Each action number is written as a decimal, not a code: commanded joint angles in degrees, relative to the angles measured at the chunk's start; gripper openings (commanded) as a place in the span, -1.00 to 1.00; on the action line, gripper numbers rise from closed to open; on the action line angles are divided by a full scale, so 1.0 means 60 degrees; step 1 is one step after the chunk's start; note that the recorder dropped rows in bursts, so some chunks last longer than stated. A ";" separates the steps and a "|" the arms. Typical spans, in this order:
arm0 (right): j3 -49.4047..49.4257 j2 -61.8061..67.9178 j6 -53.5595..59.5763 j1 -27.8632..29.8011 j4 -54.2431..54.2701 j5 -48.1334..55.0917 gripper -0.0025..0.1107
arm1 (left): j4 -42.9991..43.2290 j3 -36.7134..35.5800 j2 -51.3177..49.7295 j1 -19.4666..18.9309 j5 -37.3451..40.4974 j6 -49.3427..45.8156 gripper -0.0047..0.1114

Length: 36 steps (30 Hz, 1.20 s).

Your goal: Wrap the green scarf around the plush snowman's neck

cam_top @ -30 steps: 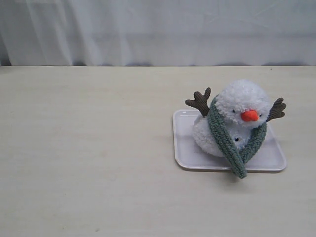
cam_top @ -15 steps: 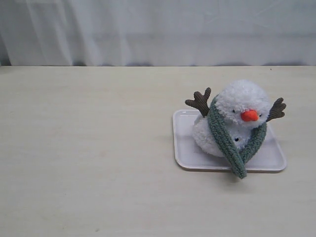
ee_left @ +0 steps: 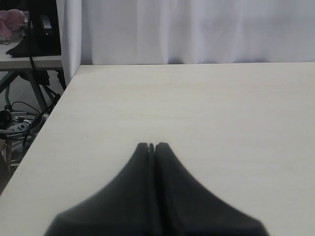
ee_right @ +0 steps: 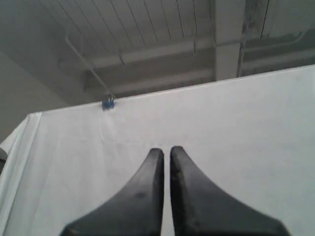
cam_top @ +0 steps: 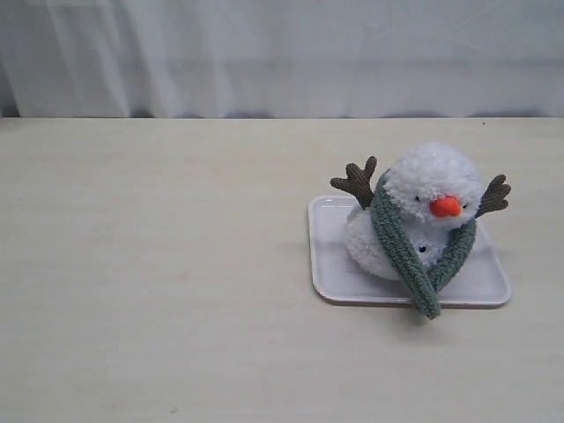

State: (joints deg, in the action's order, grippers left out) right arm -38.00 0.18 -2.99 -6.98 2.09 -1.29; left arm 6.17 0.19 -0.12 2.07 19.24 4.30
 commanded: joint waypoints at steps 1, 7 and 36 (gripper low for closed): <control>0.0609 -0.0029 0.0108 0.0073 0.0051 -0.1861 -0.88 | -0.0043 -0.0031 0.0020 -0.0014 -0.0122 0.0010 -0.92; 0.1708 -0.0029 0.0108 0.0073 -0.0443 -0.3074 -0.88 | -0.0043 -0.0031 0.0020 -0.0014 -0.0122 0.0010 -0.92; 0.5198 -0.0029 0.0499 0.1712 -0.1467 -0.2215 -0.88 | -0.0043 -0.0031 0.0020 -0.0014 -0.0122 0.0010 -0.92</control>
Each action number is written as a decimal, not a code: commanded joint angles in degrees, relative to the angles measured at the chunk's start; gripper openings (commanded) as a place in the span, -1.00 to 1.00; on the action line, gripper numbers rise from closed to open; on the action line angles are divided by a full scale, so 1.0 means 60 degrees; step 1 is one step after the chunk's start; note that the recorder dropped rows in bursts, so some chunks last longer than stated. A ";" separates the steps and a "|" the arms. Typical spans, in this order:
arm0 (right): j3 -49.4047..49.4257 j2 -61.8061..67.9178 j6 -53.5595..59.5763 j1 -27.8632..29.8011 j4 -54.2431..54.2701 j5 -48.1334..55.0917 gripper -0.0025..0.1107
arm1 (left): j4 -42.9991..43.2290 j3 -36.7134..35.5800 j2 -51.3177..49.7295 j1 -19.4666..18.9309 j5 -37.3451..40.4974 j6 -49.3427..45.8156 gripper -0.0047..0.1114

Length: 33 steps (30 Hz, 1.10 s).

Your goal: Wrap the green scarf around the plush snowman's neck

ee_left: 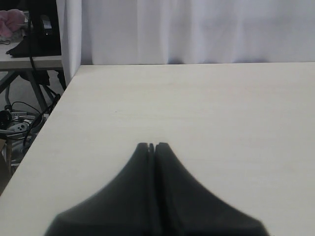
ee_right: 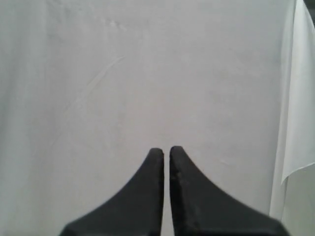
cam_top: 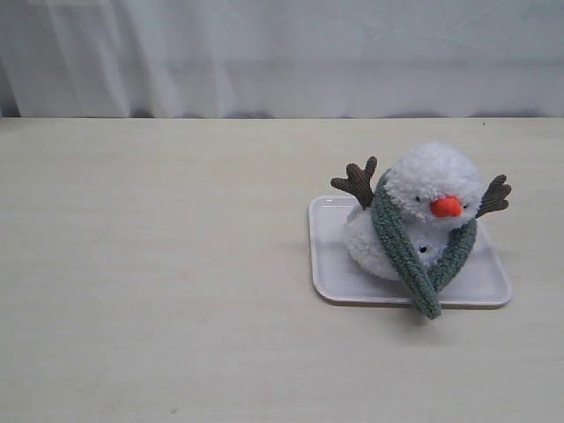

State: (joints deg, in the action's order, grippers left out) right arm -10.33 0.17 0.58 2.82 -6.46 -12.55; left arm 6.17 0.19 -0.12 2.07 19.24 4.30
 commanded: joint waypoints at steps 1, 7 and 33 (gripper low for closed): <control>0.0780 -0.0028 -0.0097 0.0078 -0.0041 -0.0431 -0.88 | -0.0043 -0.0031 0.0020 -0.0014 -0.0122 0.0010 -0.92; 0.1627 -0.0028 -0.0097 0.0078 0.0095 -0.0317 -0.88 | -0.0043 -0.0031 0.0020 -0.0014 -0.0122 0.0010 -0.92; 0.1722 -0.0028 -0.0097 0.0055 0.0221 0.4367 -0.88 | -0.0043 -0.0031 0.0020 -0.0014 -0.0122 0.0010 -0.92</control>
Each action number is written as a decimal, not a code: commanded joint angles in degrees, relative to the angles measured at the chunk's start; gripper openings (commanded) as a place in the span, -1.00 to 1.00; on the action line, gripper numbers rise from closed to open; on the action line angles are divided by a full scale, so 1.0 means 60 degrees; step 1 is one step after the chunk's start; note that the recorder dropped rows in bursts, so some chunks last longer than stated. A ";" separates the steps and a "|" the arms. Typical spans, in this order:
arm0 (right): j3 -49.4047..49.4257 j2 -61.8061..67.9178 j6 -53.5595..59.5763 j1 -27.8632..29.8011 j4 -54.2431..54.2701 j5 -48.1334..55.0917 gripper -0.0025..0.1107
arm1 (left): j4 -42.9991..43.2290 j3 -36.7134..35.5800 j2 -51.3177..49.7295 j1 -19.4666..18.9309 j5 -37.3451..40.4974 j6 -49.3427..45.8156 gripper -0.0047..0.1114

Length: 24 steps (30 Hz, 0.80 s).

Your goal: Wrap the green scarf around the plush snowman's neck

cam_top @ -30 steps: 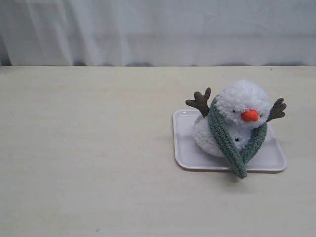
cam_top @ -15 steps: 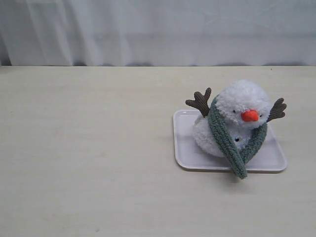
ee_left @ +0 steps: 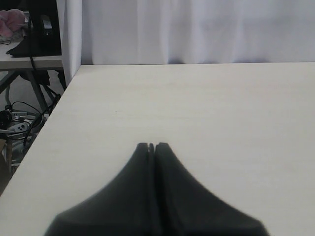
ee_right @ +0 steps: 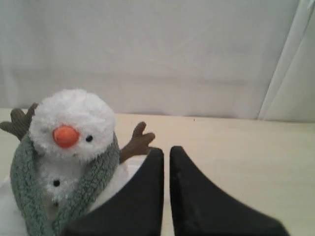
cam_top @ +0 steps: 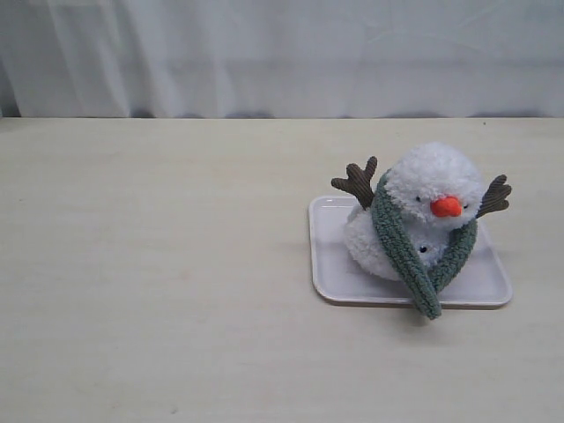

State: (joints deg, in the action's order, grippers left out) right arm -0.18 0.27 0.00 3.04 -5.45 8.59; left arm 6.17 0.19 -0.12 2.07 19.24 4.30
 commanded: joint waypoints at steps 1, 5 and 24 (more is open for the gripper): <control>0.0030 -0.0044 0.0000 0.0018 0.0052 0.0974 -0.88 | -0.0043 -0.0031 0.0020 -0.0014 -0.0122 0.0010 -0.92; 0.0030 -0.0044 0.0000 0.0018 0.0052 0.1470 -0.88 | -0.0043 -0.0031 0.0020 -0.0014 -0.0122 0.0010 -0.92; 0.0030 -0.0044 -0.0062 0.0018 0.0052 0.1985 -0.88 | -0.0043 -0.0031 0.0020 -0.0014 -0.0122 0.0010 -0.92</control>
